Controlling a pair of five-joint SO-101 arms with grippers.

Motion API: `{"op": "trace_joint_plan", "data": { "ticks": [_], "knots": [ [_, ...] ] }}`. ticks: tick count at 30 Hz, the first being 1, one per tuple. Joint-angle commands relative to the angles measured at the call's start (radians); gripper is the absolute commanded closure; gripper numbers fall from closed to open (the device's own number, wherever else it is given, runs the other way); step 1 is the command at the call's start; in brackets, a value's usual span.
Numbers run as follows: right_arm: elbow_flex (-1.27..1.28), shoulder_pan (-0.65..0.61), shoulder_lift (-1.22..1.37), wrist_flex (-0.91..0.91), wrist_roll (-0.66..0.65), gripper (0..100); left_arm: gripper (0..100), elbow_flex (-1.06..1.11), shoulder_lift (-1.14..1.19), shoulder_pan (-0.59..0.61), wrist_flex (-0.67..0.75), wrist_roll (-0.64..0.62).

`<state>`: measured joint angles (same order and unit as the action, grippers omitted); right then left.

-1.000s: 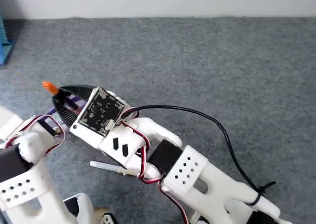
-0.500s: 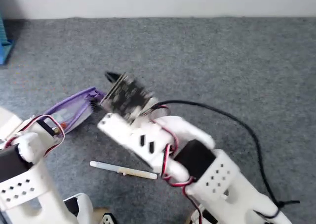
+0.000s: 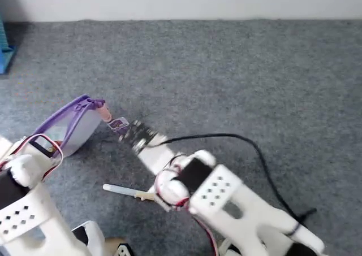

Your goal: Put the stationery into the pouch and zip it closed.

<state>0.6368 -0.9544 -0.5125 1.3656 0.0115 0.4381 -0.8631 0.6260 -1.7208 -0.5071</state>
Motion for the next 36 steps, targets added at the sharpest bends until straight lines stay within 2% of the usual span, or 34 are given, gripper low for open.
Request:
{"op": "trace_joint_plan", "data": {
  "ticks": [1,7,16,18,20,23,26,31,36],
  "knots": [
    [0.011,-0.047,0.096,-0.025,0.012,73.0,99,-0.033,-0.003,0.008,-0.002,-0.009],
    [0.008,-0.061,0.308,-0.182,0.0,79.4,99,-0.033,-0.005,0.008,-0.002,-0.009],
    [0.008,-0.071,0.493,-0.243,-0.021,81.6,99,-0.033,-0.006,0.008,-0.002,-0.009],
    [0.008,-0.07,0.504,-0.243,-0.026,87.7,99,-0.033,-0.008,0.008,-0.002,-0.009],
    [0.008,-0.061,0.51,-0.243,-0.031,98.8,99,-0.033,-0.008,0.008,-0.002,-0.009],
    [0.008,-0.022,0.509,-0.242,-0.032,96.5,99,-0.033,-0.008,0.008,-0.002,-0.009],
    [0.014,0.038,0.507,-0.232,-0.034,98.8,99,-0.033,-0.008,0.008,-0.002,-0.009],
    [0.044,0.156,0.499,-0.14,-0.034,99.1,99,-0.036,-0.008,0.008,-0.002,-0.009],
    [0.141,0.251,0.341,-0.097,-0.041,99.1,99,-0.035,-0.008,0.008,0.0,-0.009]
  ]
}}
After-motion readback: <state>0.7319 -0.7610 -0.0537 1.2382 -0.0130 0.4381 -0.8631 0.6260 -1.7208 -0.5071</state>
